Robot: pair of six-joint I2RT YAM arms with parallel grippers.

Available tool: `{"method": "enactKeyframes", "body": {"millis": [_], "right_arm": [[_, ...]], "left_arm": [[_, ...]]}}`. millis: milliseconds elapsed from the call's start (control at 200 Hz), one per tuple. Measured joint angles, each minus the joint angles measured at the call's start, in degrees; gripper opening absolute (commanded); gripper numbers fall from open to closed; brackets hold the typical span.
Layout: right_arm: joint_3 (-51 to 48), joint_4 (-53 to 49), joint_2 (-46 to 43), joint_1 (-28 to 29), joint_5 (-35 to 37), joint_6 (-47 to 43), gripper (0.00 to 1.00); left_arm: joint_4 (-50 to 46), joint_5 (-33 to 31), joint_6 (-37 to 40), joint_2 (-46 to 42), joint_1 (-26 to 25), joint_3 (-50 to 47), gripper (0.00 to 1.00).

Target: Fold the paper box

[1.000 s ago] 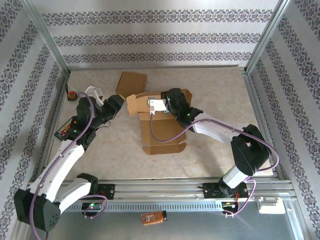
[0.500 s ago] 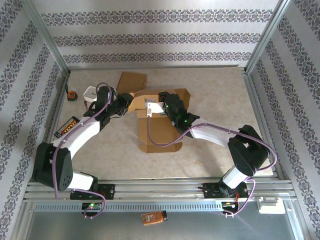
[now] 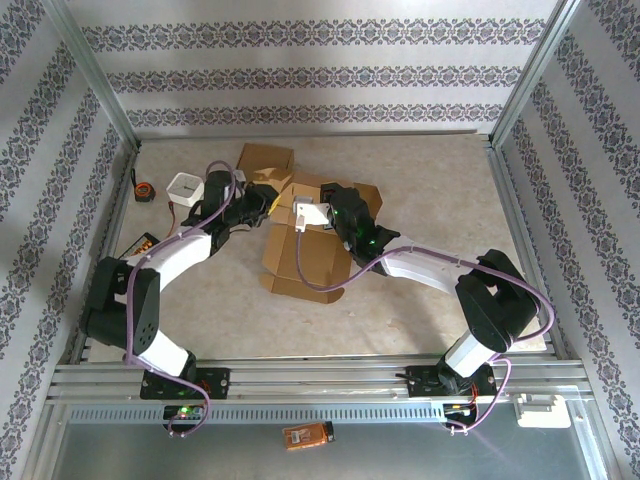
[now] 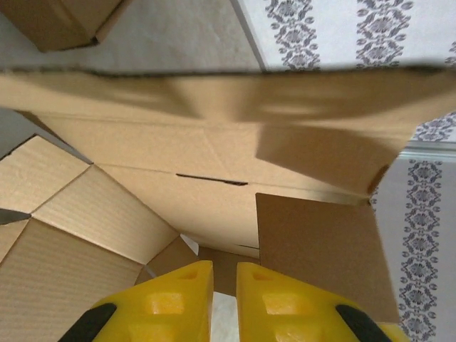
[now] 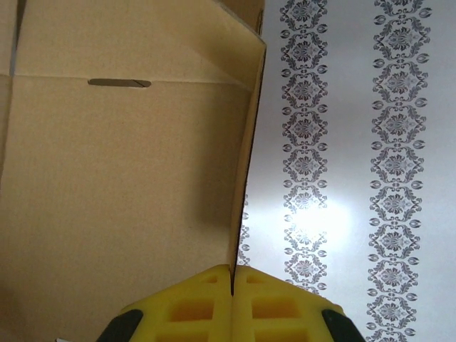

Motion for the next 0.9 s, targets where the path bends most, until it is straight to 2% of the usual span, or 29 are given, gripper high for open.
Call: {"method": "enactKeyframes", "body": {"millis": [320, 575, 705, 899], "right_arm": [[0.0, 0.0, 0.7, 0.2, 0.9, 1.9, 0.00], [0.0, -0.9, 1.0, 0.0, 2.1, 1.9, 0.00], [0.0, -0.9, 1.0, 0.0, 1.2, 1.9, 0.00], [-0.1, -1.9, 0.9, -0.1, -0.5, 1.9, 0.00]], "left_arm": [[4.4, 2.7, 0.8, 6.6, -7.6, 4.5, 0.16], [5.1, 1.7, 3.4, 8.0, -7.6, 4.8, 0.17], [-3.3, -3.9, 11.8, 2.0, -8.0, 4.8, 0.20], [-14.6, -17.7, 25.9, -16.1, -8.7, 4.8, 0.22]]}}
